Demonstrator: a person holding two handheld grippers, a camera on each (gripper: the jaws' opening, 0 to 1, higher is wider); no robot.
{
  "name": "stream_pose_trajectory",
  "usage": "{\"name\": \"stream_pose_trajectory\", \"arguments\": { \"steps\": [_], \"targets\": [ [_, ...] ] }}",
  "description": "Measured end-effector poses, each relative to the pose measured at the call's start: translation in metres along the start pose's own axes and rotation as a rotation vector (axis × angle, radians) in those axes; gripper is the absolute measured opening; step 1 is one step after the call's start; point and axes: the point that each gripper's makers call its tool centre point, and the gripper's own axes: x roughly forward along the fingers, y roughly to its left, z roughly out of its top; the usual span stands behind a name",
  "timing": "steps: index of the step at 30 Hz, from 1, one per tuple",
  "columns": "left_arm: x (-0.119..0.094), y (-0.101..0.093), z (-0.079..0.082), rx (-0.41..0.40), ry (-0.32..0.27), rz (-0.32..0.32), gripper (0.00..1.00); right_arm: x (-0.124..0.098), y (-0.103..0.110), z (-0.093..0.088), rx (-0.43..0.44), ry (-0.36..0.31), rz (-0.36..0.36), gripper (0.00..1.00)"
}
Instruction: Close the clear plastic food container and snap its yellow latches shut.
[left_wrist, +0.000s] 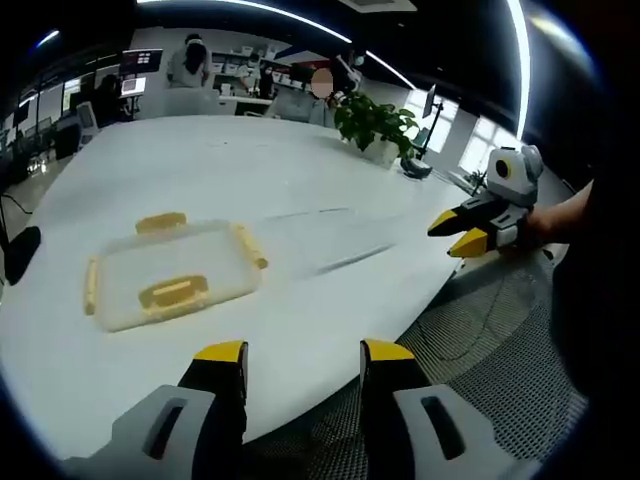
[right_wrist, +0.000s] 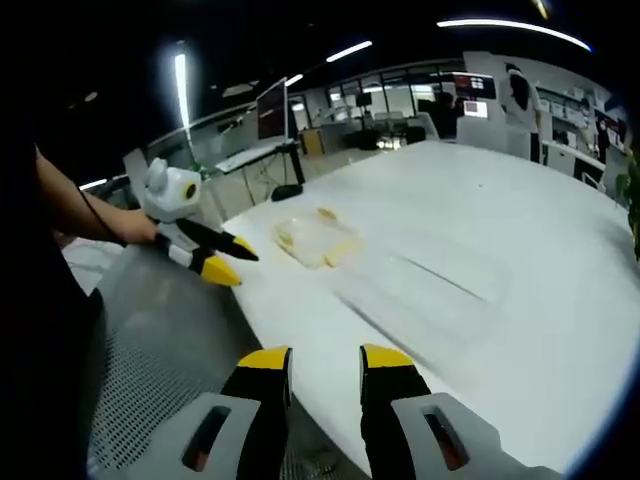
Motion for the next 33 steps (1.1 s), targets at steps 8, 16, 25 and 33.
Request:
{"name": "stream_pose_trajectory", "arguments": {
  "steps": [8,16,25,33],
  "targets": [
    [0.0,0.002,0.001,-0.004,-0.004,0.006,0.43,0.002,0.004,-0.001,-0.002,0.007,0.019,0.25],
    [0.0,0.003,0.002,-0.013,-0.01,0.005,0.43,0.002,0.003,0.001,0.003,-0.003,0.019,0.25],
    [-0.002,0.004,0.012,-0.012,-0.057,0.005,0.43,0.004,0.007,0.0,-0.001,0.005,0.051,0.25],
    [-0.007,0.004,0.027,0.121,-0.101,0.048,0.43,0.001,0.01,0.012,-0.034,-0.024,0.05,0.25]
  ]
}}
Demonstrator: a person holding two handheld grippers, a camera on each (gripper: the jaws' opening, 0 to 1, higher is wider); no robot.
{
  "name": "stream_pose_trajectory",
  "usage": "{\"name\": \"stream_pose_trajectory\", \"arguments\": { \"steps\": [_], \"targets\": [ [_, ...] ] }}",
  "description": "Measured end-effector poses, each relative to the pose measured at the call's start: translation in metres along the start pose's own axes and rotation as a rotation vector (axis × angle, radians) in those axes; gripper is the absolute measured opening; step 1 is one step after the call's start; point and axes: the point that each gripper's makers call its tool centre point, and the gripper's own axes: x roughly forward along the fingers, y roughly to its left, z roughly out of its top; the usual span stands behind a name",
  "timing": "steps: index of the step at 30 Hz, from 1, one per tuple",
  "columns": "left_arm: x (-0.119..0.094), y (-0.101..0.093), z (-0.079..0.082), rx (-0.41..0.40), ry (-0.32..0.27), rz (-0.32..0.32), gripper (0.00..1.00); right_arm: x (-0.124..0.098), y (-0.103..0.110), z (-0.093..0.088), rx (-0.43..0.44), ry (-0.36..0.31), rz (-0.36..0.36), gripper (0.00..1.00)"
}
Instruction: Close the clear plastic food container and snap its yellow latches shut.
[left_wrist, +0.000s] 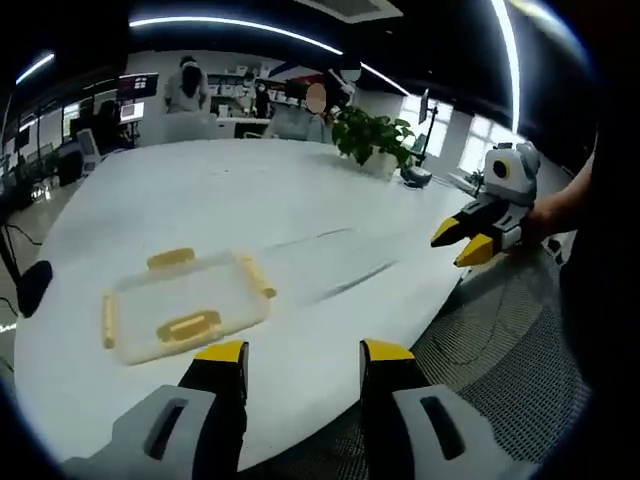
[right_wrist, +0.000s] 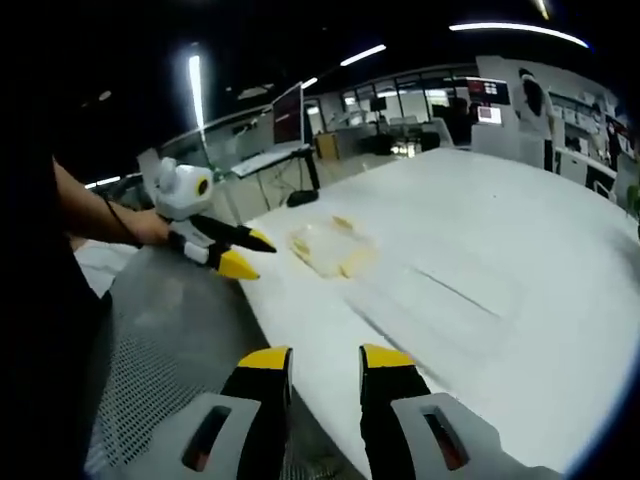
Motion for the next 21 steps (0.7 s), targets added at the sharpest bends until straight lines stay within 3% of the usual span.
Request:
{"name": "stream_pose_trajectory", "arguments": {
  "steps": [7,16,21],
  "targets": [
    [-0.003,0.003,0.003,-0.012,-0.004,0.008,0.43,0.001,-0.002,0.022,-0.021,-0.043,0.0,0.25],
    [-0.004,0.011,0.017,-0.016,-0.033,0.019,0.4,0.015,0.004,0.026,-0.026,-0.056,0.022,0.25],
    [0.002,0.011,0.015,0.013,-0.023,0.019,0.4,0.018,0.008,0.029,-0.033,-0.059,0.028,0.26]
  ]
}}
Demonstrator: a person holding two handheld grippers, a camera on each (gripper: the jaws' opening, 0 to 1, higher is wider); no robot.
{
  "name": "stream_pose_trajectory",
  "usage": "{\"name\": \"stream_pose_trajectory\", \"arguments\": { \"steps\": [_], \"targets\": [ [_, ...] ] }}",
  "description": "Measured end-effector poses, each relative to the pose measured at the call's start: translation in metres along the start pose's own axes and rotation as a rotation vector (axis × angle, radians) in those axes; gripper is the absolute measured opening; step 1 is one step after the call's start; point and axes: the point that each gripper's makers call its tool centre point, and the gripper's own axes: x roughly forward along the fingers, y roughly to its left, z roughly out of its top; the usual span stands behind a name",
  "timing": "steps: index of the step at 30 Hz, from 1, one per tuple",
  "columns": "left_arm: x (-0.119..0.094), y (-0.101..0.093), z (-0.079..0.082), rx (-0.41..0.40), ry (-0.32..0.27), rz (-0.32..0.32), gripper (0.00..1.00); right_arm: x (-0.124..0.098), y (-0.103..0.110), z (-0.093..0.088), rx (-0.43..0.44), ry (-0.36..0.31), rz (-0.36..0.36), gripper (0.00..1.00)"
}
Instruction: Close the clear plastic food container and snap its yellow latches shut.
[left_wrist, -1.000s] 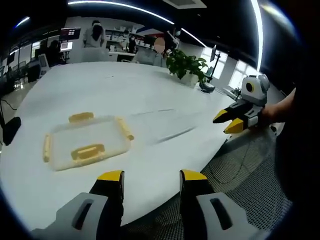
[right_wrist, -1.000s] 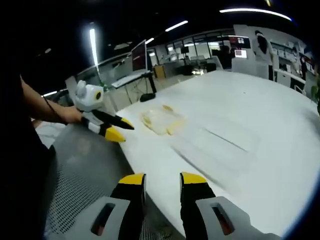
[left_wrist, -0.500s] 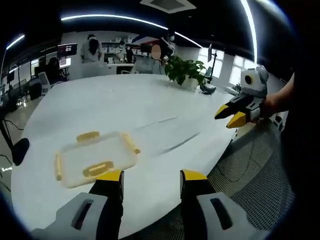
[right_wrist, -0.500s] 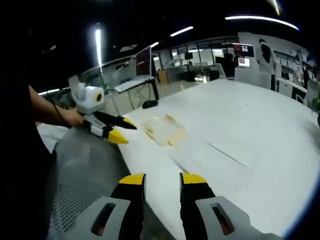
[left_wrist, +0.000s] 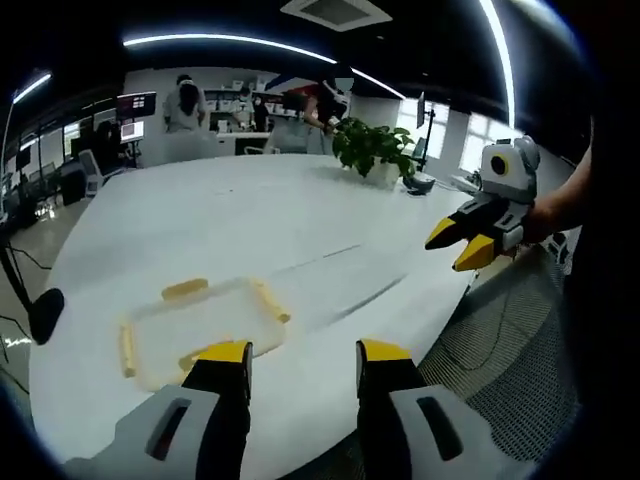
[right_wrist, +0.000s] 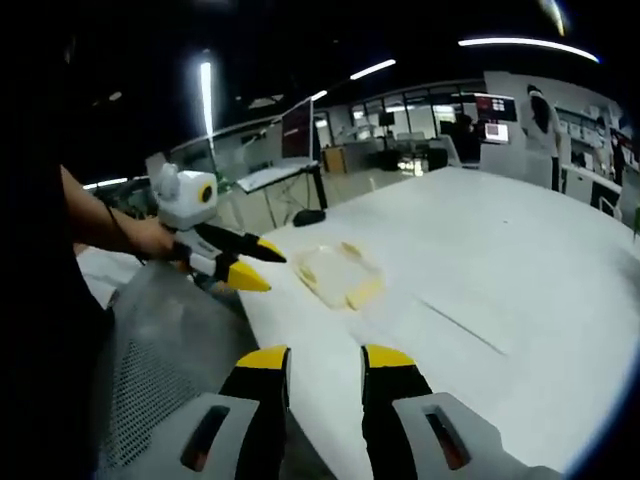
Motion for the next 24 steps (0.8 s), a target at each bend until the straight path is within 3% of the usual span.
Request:
{"name": "stream_pose_trajectory", "arguments": {
  "steps": [4,24],
  "targets": [
    [0.004,0.002,-0.006,0.006,0.018,-0.003,0.4,0.002,0.001,0.003,0.005,-0.003,0.0,0.27],
    [-0.009,0.014,0.001,0.052,0.03,-0.063,0.41,0.028,0.011,0.018,-0.003,-0.016,0.0,0.28]
  ]
}}
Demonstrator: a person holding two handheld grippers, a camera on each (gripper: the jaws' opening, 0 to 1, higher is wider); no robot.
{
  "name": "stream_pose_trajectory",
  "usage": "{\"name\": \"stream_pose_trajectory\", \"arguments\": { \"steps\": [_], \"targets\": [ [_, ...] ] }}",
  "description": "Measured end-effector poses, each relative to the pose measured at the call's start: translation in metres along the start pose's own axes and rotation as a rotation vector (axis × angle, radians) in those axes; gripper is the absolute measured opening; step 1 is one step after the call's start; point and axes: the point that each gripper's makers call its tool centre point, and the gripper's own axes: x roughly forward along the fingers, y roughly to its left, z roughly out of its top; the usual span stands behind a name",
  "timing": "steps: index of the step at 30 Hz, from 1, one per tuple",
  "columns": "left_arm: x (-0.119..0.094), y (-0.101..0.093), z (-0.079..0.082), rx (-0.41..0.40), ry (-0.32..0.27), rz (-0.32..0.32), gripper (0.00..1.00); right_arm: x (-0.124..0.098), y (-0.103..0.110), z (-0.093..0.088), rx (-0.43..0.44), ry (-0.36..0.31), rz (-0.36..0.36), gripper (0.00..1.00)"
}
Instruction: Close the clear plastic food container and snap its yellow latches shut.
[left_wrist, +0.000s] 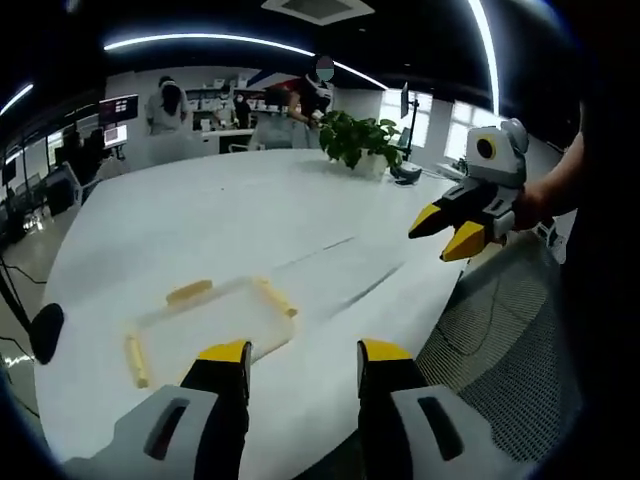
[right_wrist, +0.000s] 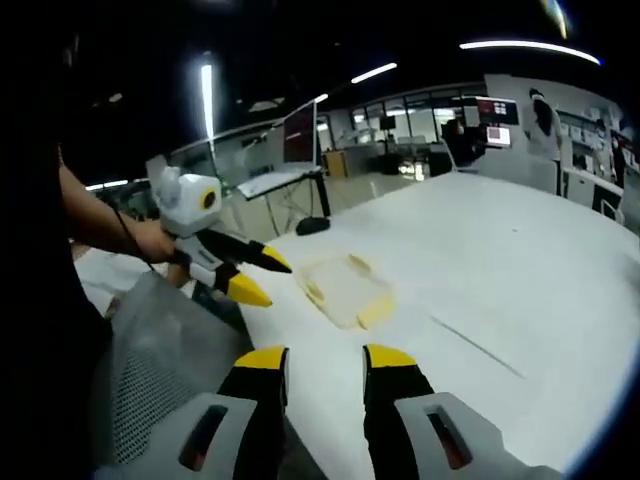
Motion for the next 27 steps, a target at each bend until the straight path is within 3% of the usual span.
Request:
{"name": "stream_pose_trajectory", "arguments": {
  "steps": [10,27],
  "targets": [
    [-0.003,0.005,-0.002,0.014,0.017,-0.038,0.45,0.01,0.003,0.007,-0.009,0.002,-0.008,0.3],
    [-0.007,0.035,-0.005,0.055,0.052,-0.082,0.46,0.033,0.002,0.014,0.001,0.009,-0.032,0.33]
  ]
}}
